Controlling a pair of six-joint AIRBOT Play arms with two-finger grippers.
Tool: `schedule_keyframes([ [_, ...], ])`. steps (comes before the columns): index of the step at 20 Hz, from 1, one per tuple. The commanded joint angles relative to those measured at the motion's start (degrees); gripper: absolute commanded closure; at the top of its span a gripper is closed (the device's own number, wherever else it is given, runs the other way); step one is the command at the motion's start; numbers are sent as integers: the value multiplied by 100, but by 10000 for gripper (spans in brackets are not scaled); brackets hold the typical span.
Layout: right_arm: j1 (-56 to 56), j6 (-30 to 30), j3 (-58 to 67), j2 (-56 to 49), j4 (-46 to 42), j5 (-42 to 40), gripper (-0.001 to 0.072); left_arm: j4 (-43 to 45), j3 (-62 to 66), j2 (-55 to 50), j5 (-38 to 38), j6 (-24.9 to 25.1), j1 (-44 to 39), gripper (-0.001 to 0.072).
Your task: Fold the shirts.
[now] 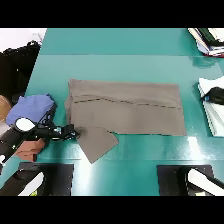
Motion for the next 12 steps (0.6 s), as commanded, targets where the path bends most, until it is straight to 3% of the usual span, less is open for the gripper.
schedule_keyframes([
  [1, -741, -9, -1480, 450, 2, -68, 191, -168, 199, 4, -15, 251, 0, 679],
  [3, -1156, -17, -2321, 586, 52, -199, 192, -186, 267, 4, -11, 249, 0, 680],
  [5, -1362, -28, -2949, 614, 57, -538, 274, -240, 271, 4, -9, 251, 0, 679],
  [9, -1370, -59, -3580, 472, 713, -1340, 280, -262, 271, 4, 13, 249, 0, 679],
  [12, -1368, -289, -3593, 79, 1261, -1493, 284, -282, 271, 4, 0, 245, 0, 679],
])
